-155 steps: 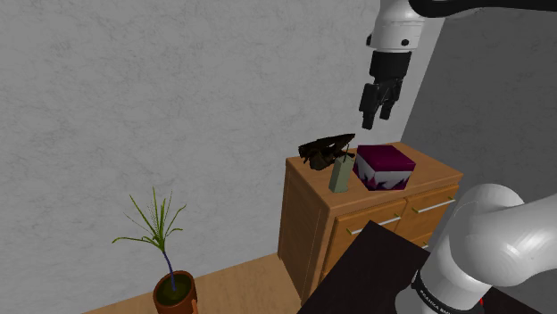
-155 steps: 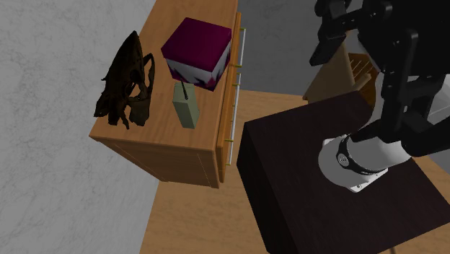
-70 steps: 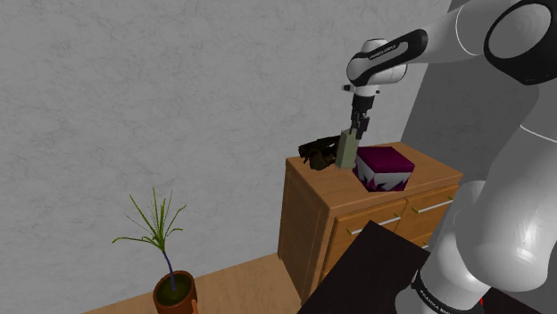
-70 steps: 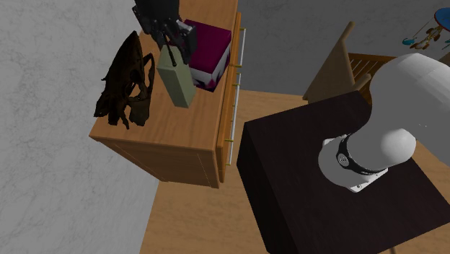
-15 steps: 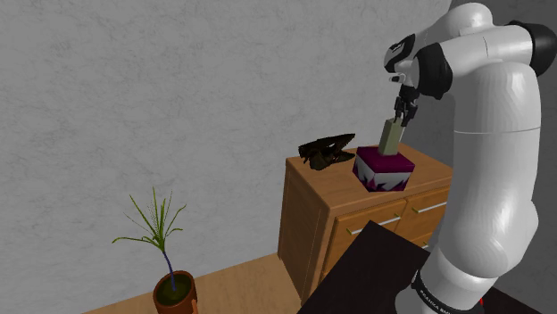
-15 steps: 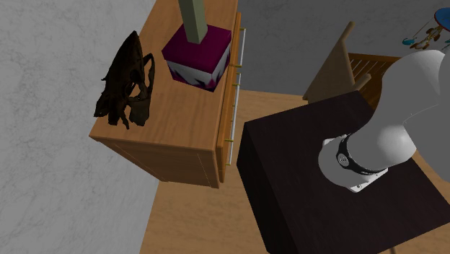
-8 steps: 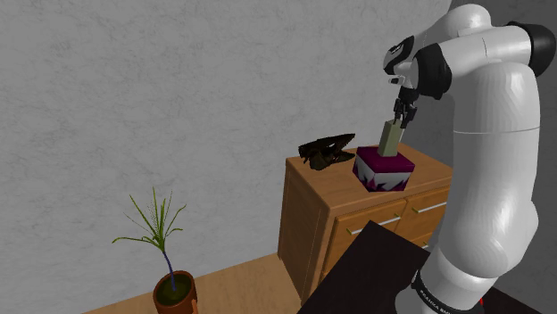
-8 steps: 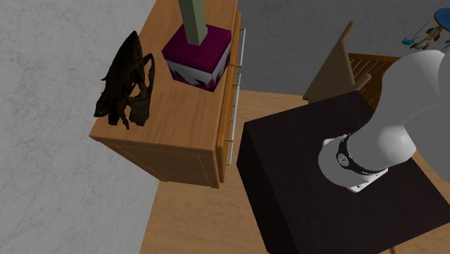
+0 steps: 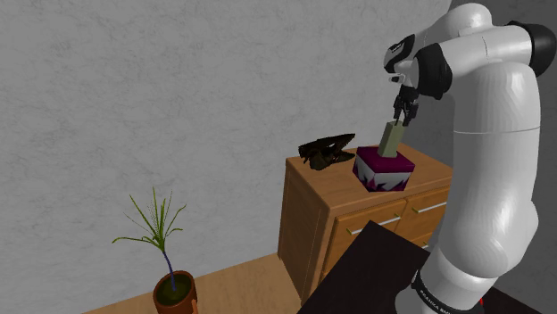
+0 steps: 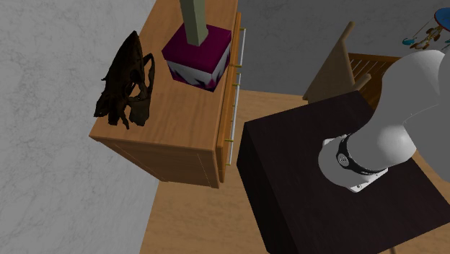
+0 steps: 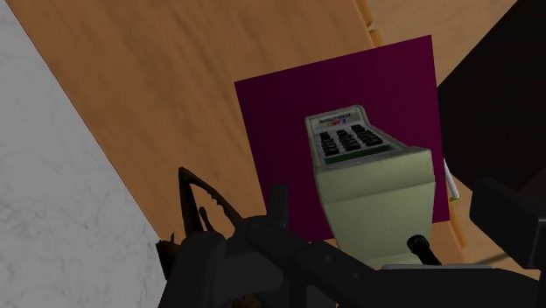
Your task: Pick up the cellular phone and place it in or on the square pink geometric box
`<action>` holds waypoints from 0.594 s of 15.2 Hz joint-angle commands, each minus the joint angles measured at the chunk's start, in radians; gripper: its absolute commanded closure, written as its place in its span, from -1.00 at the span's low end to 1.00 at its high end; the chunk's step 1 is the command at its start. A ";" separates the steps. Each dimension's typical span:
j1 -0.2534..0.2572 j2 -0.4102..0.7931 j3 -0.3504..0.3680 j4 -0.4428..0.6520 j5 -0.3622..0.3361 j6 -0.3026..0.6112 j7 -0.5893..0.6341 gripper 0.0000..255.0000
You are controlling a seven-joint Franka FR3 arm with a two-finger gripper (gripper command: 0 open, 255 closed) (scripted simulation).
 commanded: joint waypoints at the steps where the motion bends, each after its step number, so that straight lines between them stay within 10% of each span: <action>1: 0.000 -0.010 -0.006 0.041 -0.010 -0.047 0.007 -1.00; 9: -0.006 -0.015 -0.009 0.097 -0.016 -0.105 0.013 -1.00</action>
